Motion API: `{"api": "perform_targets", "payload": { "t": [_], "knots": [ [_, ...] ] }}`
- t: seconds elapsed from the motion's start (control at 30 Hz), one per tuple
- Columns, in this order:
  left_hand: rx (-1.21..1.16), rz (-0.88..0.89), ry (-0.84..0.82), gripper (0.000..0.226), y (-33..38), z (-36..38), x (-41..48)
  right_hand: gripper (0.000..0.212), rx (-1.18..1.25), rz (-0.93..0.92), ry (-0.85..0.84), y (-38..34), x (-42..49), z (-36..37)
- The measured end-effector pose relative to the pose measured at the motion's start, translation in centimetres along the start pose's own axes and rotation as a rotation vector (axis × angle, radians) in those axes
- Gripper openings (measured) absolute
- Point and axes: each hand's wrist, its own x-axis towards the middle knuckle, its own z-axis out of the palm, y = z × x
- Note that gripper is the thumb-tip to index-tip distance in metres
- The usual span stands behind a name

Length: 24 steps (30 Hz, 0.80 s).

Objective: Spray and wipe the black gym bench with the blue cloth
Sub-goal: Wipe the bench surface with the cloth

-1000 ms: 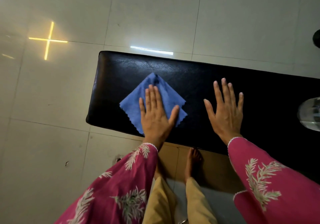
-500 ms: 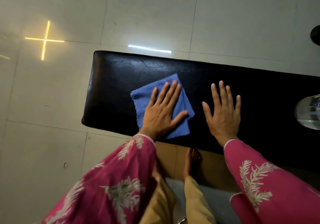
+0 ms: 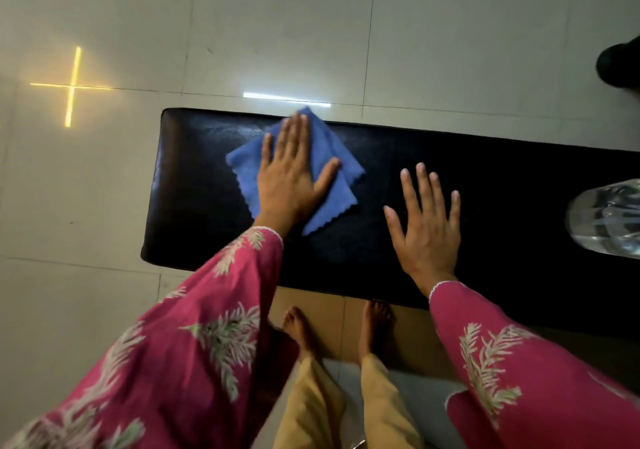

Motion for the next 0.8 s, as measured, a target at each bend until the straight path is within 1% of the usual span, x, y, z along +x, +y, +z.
{"api": "perform_targets", "payload": {
  "t": [0.07, 0.1, 0.13, 0.17, 0.23, 0.27, 0.3, 0.37, 0.4, 0.43, 0.47, 0.5, 0.57, 0.6, 0.63, 0.7, 0.73, 0.77, 0.8],
  "knots": [
    [-0.048, -0.232, 0.017, 0.082, 0.3, -0.1, 1.0, 0.061, -0.003, -0.002, -0.008, -0.1, 0.0, 0.0],
    [-0.064, -0.282, 0.017, 0.082, 1.4, -0.1, 1.1, 0.061, 0.001, 0.000, -0.010, 0.0, 0.0, 0.0],
    [-0.057, -0.253, 0.004, 0.081, 2.5, 0.0, 0.8, 0.061, 0.004, 0.003, -0.008, 0.0, 0.1, 0.0],
    [-0.041, -0.150, -0.015, 0.081, 3.1, 0.1, 0.1, 0.060, 0.007, 0.003, -0.004, 0.0, 0.1, 0.0],
    [0.010, 0.134, -0.059, 0.082, 2.2, 0.1, -0.9, 0.059, 0.011, 0.002, 0.001, 0.1, 0.0, 0.0],
    [0.024, 0.208, -0.068, 0.082, 1.0, -0.1, -0.8, 0.059, 0.011, 0.002, 0.001, 0.1, 0.0, -0.1],
    [0.025, 0.199, -0.052, 0.083, -0.1, -0.2, -0.5, 0.059, 0.010, 0.001, 0.001, 0.0, 0.0, -0.1],
    [0.017, -0.003, -0.006, 0.085, -0.9, -0.3, -0.2, 0.059, 0.008, -0.002, 0.002, -0.1, 0.0, 0.0],
    [0.004, -0.104, 0.000, 0.086, -0.2, -0.3, -0.3, 0.059, 0.008, -0.002, 0.000, -0.1, 0.0, 0.0],
    [-0.010, -0.148, -0.005, 0.086, 1.1, -0.2, -0.8, 0.059, 0.009, -0.002, -0.001, 0.0, 0.0, 0.0],
    [-0.021, -0.123, -0.025, 0.085, 2.3, 0.0, -1.7, 0.059, 0.010, -0.001, -0.002, 0.0, 0.0, 0.0],
    [-0.021, -0.043, -0.047, 0.084, 3.0, 0.2, -2.7, 0.059, 0.012, -0.002, -0.002, 0.0, 0.0, 0.0],
    [0.014, 0.161, -0.067, 0.082, 1.8, 0.3, -4.2, 0.059, 0.018, -0.005, 0.000, 0.1, 0.0, 0.0],
    [0.023, 0.194, -0.049, 0.081, 0.5, 0.3, -4.4, 0.059, 0.021, -0.005, 0.000, 0.1, 0.0, 0.0],
    [0.023, 0.148, -0.009, 0.081, -0.5, 0.3, -4.5, 0.058, 0.021, -0.005, 0.001, 0.1, 0.0, 0.0],
    [-0.008, -0.099, 0.049, 0.084, -0.9, 0.3, -4.7, 0.058, 0.018, -0.006, 0.002, 0.0, 0.0, 0.1],
    [-0.033, -0.199, 0.051, 0.085, 0.2, 0.4, -4.9, 0.058, 0.017, -0.005, 0.001, 0.0, 0.0, 0.1],
    [-0.054, -0.223, 0.032, 0.085, 1.4, 0.5, -5.2, 0.058, 0.017, -0.004, -0.001, 0.0, 0.1, 0.1],
    [-0.057, -0.173, -0.001, 0.085, 2.3, 0.6, -5.6, 0.058, 0.019, -0.003, -0.003, 0.0, 0.1, 0.1]
  ]
}}
